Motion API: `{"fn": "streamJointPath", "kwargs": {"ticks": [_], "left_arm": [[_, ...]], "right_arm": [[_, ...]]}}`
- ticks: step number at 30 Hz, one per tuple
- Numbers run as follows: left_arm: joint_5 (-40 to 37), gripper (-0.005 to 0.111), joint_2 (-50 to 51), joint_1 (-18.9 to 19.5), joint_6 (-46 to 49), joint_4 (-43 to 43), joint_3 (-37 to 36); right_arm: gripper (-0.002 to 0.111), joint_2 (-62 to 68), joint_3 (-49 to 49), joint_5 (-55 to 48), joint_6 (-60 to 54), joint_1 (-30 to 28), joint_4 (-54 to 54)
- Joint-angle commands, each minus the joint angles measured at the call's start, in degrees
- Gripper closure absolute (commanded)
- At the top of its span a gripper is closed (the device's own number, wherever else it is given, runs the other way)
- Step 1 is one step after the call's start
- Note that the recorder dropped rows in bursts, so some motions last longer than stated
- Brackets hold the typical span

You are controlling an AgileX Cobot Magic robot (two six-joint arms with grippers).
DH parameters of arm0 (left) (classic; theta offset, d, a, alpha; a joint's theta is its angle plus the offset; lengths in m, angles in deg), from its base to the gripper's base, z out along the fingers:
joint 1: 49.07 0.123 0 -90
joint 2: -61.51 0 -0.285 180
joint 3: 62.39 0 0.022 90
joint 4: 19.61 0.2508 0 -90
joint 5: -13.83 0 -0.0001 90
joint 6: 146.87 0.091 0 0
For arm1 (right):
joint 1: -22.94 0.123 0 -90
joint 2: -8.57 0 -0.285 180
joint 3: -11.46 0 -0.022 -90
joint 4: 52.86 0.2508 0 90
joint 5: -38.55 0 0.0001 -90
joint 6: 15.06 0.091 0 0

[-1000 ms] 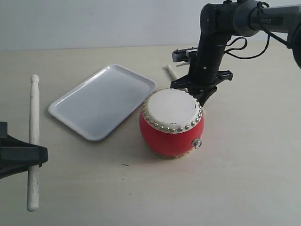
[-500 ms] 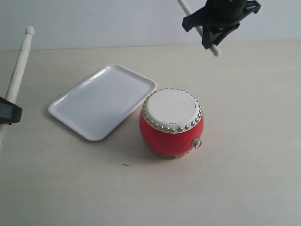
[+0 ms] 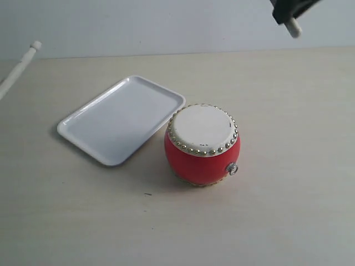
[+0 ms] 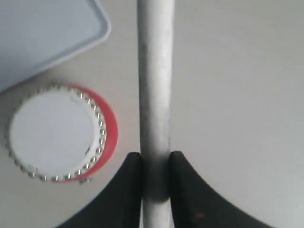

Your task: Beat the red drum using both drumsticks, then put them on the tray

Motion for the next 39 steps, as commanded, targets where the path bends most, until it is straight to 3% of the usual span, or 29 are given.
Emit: {"fn": "streamJointPath", "kwargs": {"ticks": [1,8,14,34,39], "left_arm": [[-1.3,0.107,0.8,-8.9,-1.6,1.4,1.1],[-1.4,0.107,5.1,-23.9,-2.0,3.4,1.3],[-0.3,0.107,12.0,-31.0,-4.9,4.6,1.4],[6.8,0.107,13.5,-32.3,-6.4,7.3,1.4],[4.5,0.107,14.5,-32.3,-5.9,7.2,1.4]], "right_arm": [[0.108,-9.3,-13.6,0.0,-1.5,0.1,1.8],[0.108,-22.8,-29.2,0.0,-1.4,0.1,4.3],[0.108,-30.9,-38.5,0.0,-1.5,0.1,8.8],[0.108,-25.9,-47.2,0.0,-4.8,0.1,16.7],[0.108,-24.0,-47.2,0.0,-4.7,8.9,15.5]]}}
